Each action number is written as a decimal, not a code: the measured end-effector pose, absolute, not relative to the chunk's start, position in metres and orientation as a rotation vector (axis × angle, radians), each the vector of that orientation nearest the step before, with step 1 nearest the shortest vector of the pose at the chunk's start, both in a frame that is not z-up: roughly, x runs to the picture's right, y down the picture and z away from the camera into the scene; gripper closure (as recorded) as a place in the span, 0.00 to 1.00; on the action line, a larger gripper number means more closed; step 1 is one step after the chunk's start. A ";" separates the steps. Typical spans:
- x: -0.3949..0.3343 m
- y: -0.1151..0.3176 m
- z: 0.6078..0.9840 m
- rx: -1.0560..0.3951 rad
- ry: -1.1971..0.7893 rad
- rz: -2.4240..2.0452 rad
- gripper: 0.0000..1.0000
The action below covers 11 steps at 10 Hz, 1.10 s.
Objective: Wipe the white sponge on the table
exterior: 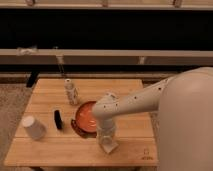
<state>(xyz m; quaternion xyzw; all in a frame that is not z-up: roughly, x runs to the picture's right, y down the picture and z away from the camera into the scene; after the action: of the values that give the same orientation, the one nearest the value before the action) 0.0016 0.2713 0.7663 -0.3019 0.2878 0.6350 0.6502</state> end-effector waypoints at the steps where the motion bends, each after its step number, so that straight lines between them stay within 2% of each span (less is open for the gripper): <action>1: 0.002 0.271 0.766 -0.688 0.657 1.447 1.00; 5: 0.018 0.270 0.764 -0.670 0.704 1.489 1.00; 11: 0.081 0.268 0.761 -0.598 0.823 1.641 1.00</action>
<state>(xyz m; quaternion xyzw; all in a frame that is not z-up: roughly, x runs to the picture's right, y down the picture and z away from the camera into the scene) 0.0808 0.2677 0.7614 -0.2546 0.3506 0.6987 0.5693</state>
